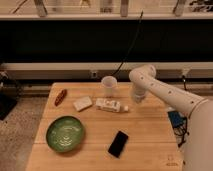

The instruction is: Place the bottle in the ceramic bowl

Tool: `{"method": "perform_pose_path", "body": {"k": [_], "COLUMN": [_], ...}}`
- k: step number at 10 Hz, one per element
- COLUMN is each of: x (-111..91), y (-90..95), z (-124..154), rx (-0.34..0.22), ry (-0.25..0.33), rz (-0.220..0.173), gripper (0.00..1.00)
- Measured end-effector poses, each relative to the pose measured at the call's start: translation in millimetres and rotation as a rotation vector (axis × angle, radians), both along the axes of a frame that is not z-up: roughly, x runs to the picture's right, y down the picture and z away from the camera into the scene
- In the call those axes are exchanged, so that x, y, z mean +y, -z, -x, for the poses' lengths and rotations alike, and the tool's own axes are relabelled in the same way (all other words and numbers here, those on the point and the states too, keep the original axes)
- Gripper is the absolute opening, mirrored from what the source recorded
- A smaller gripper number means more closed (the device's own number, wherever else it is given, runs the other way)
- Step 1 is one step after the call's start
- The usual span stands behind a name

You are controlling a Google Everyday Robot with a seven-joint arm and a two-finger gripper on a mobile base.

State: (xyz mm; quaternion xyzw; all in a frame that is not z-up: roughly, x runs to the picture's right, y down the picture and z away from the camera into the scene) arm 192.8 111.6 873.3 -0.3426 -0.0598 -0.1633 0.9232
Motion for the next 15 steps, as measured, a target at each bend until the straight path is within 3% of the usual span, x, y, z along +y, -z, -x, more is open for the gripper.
{"method": "perform_pose_path", "body": {"k": [1, 3, 15], "x": [0.1, -0.5, 2.8], "y": [0.5, 1.6, 2.5], "z": [0.0, 0.2, 1.7], "rx": [0.002, 0.008, 0.041], "ry": [-0.004, -0.012, -0.048], "rz": [0.001, 0.002, 0.012], "gripper": [0.4, 0.34, 0.34]}}
